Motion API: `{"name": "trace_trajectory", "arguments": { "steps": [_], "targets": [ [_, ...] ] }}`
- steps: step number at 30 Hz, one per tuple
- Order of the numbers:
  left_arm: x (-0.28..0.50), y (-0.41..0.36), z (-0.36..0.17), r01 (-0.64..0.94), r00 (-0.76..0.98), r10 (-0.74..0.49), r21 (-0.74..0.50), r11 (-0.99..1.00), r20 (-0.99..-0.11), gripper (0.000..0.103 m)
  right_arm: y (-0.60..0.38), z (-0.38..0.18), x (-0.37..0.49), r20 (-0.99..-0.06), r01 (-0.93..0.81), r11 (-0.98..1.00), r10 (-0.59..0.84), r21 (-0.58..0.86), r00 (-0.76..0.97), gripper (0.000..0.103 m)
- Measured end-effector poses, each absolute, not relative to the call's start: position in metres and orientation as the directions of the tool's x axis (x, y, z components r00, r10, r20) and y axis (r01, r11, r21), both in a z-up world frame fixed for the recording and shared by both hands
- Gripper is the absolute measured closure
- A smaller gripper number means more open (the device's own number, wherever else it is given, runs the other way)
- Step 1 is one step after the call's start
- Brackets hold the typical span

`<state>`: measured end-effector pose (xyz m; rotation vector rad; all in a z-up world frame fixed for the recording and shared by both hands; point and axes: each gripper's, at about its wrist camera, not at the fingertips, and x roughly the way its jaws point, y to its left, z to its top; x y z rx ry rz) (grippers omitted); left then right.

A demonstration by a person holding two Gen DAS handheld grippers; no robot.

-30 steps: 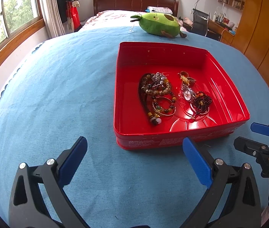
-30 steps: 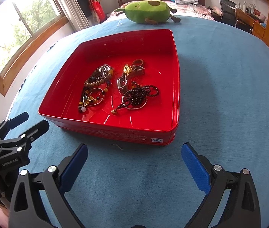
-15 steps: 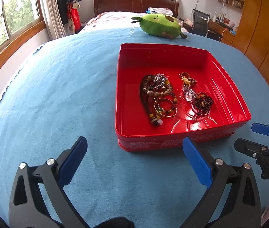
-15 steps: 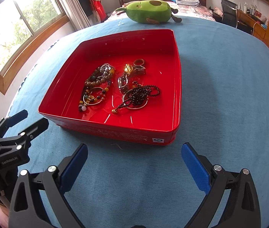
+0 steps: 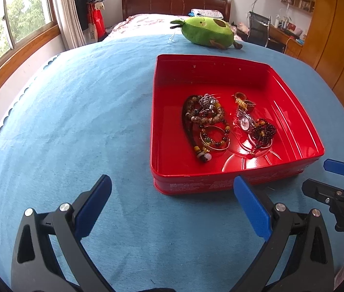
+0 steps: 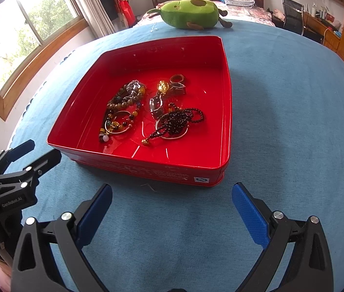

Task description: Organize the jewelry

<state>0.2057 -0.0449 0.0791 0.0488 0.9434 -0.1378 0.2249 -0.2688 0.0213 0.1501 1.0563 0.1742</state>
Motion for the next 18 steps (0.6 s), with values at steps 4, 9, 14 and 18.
{"name": "trace_trajectory", "arguments": {
  "steps": [4,9,14,18],
  "targets": [
    [0.2054,-0.0452,0.0792,0.139,0.581,-0.093,-0.014,0.99,-0.808,0.004,-0.269,0.0212,0.2249,-0.85,-0.07,0.976,0.214,0.206,0.481,0.004],
    [0.2054,-0.0456,0.079,0.14,0.578,-0.095,-0.016,0.99,-0.811,0.003,-0.2688,0.0212,0.2248,-0.851,-0.07,0.976,0.214,0.206,0.48,0.004],
    [0.2051,-0.0453,0.0793,0.138,0.578,-0.093,-0.015,0.99,-0.811,0.003,-0.2689,0.0212,0.225,-0.85,-0.072,0.976,0.214,0.205,0.48,0.004],
    [0.2048,-0.0459,0.079,0.139,0.576,-0.09,-0.011,0.99,-0.812,0.003,-0.2687,0.0212,0.2249,-0.851,-0.07,0.976,0.214,0.206,0.48,0.004]
  ]
}}
